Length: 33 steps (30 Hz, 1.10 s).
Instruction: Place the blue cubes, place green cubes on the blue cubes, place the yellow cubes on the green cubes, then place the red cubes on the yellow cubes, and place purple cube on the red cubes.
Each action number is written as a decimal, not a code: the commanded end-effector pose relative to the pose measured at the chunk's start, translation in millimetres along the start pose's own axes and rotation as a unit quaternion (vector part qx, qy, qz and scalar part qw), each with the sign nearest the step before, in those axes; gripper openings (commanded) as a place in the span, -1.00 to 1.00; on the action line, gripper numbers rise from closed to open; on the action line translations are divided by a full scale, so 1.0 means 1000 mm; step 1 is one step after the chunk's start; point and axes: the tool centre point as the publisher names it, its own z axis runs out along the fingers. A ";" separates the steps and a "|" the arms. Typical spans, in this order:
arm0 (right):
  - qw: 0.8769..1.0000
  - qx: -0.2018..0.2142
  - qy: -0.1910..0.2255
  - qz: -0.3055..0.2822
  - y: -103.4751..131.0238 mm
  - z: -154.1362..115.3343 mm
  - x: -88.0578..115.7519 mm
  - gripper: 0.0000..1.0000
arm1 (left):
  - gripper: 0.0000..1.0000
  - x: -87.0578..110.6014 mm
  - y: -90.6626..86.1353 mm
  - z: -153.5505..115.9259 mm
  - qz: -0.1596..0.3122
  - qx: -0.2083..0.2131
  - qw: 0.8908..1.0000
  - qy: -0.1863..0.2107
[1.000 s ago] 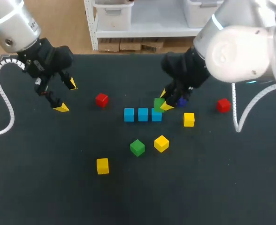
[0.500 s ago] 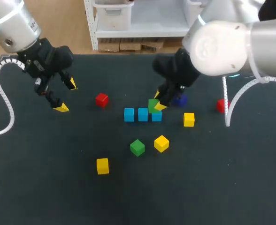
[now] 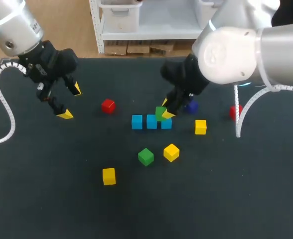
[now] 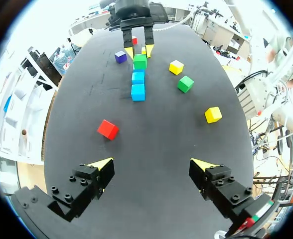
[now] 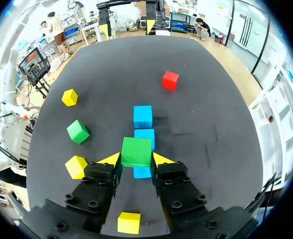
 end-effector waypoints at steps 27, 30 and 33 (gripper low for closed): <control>1.000 -0.005 -0.002 0.003 -0.006 0.009 0.002 -1.00 | 1.00 0.001 0.001 0.000 0.002 0.001 1.000 -0.001; 1.000 -0.005 -0.002 0.003 -0.006 0.009 0.002 -1.00 | 1.00 0.001 0.001 0.000 0.002 0.001 1.000 -0.001; 1.000 -0.005 -0.003 0.004 -0.007 0.010 0.002 -1.00 | 1.00 0.001 0.001 0.000 0.002 0.001 1.000 -0.001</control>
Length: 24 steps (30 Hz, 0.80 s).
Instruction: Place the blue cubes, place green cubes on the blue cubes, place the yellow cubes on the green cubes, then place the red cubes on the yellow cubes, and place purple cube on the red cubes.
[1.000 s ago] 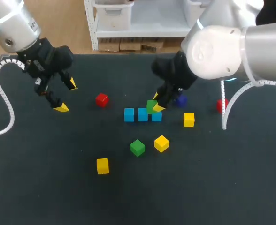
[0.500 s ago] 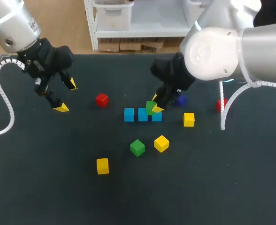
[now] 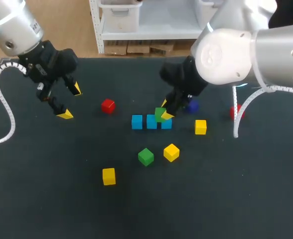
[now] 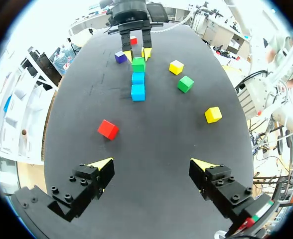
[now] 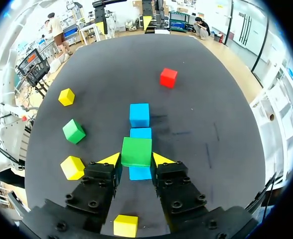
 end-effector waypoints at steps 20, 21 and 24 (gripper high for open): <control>1.000 -0.003 -0.005 0.001 -0.005 0.003 0.001 -1.00 | 1.00 0.001 0.001 0.000 0.002 0.001 1.000 -0.001; 1.000 -0.003 -0.005 0.000 -0.005 0.003 0.001 -1.00 | 1.00 0.001 0.001 0.000 0.002 0.001 1.000 -0.001; 1.000 -0.003 -0.005 0.000 -0.005 0.003 0.001 -1.00 | 1.00 0.001 0.001 0.000 0.002 0.001 1.000 -0.001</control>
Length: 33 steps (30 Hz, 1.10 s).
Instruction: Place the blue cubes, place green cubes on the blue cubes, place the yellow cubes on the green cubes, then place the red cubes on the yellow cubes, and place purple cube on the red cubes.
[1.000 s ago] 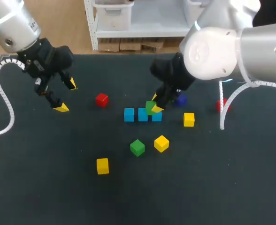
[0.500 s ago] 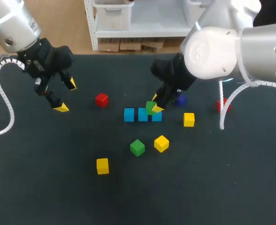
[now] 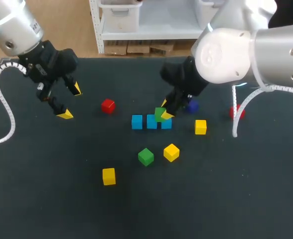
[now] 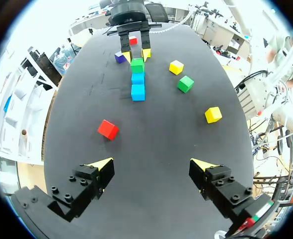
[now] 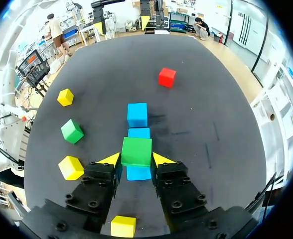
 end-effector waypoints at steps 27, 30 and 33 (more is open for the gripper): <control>1.000 -0.006 0.000 0.000 -0.002 -0.001 0.000 1.00 | 1.00 0.001 0.001 0.000 0.002 0.001 1.000 -0.001; 1.000 -0.007 0.002 -0.004 -0.005 0.002 0.001 1.00 | 1.00 0.001 0.001 0.000 0.002 0.001 1.000 -0.001; 1.000 -0.007 0.005 -0.008 -0.008 0.002 0.001 1.00 | 1.00 0.001 0.001 0.000 0.002 0.001 1.000 -0.001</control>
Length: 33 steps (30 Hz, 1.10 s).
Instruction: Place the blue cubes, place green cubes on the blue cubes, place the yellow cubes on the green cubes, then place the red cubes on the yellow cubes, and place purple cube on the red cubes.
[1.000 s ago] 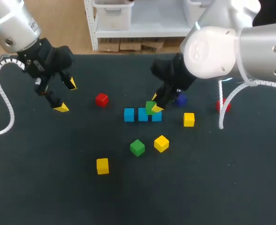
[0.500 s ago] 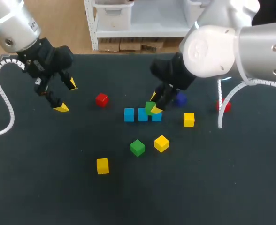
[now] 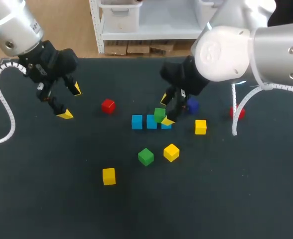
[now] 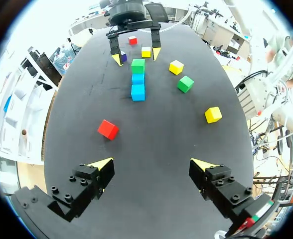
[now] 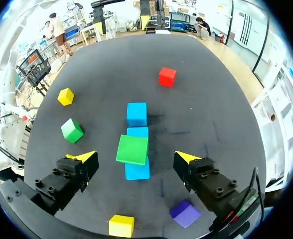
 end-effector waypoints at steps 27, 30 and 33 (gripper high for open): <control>1.000 -0.002 0.005 -0.015 -0.017 0.003 -0.001 1.00 | 1.00 0.001 0.001 0.000 0.002 0.001 1.000 -0.001; 1.000 -0.002 0.006 -0.015 -0.018 0.003 -0.001 1.00 | 1.00 0.001 0.001 0.000 0.002 0.001 1.000 -0.001; 1.000 -0.002 0.007 -0.016 -0.019 0.003 -0.001 1.00 | 1.00 0.001 0.001 0.000 0.002 0.001 1.000 -0.001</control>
